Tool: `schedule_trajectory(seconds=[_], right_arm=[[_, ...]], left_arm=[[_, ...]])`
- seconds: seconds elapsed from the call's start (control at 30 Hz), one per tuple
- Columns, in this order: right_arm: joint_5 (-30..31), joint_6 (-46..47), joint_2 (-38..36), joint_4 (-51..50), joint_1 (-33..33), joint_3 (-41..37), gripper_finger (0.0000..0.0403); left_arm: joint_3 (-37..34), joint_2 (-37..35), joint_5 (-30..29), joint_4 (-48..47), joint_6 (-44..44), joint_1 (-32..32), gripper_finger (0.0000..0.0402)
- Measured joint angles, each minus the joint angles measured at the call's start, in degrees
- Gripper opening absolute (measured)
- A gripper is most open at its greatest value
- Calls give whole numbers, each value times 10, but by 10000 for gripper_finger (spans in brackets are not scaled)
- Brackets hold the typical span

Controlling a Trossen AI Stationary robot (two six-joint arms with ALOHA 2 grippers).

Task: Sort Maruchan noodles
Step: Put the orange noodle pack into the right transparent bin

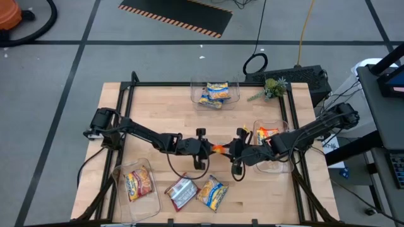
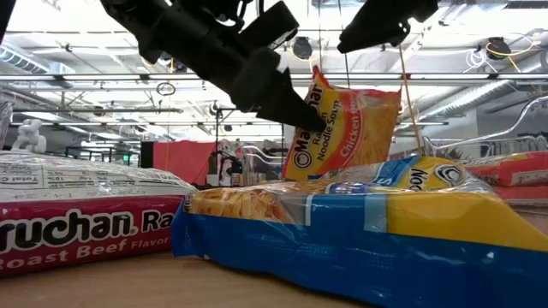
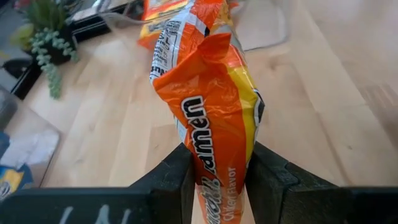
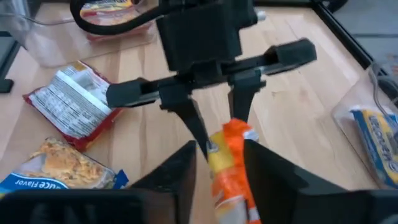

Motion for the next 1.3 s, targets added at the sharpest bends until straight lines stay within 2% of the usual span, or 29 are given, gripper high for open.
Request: schedule_trajectory(seconds=[0.37, 0.5, 0.63, 0.77, 0.9, 0.97, 1.13, 1.3], right_arm=[[50, 28, 14, -44, 0, 1, 267], [47, 32, 37, -43, -12, 1, 298], [4, 33, 62, -42, -32, 1, 312], [-17, 33, 79, -43, -50, 1, 315], [-80, 32, 94, -46, -69, 1, 311], [-87, 31, 102, -47, -75, 1, 303], [-87, 13, 106, -47, -79, 1, 271], [-96, 2, 103, -51, -78, 1, 215]], left_arm=[[0, 0, 3, -6, -25, 3, 106], [0, 0, 4, -5, -25, 3, 106], [0, 0, 4, -5, -25, 1, 106], [0, 0, 4, -5, -19, -3, 107], [0, 0, 4, -6, -18, -5, 107], [0, 0, 4, -5, -18, -5, 107], [0, 0, 4, -8, -20, -4, 108], [0, 0, 4, -12, -21, -4, 108]])
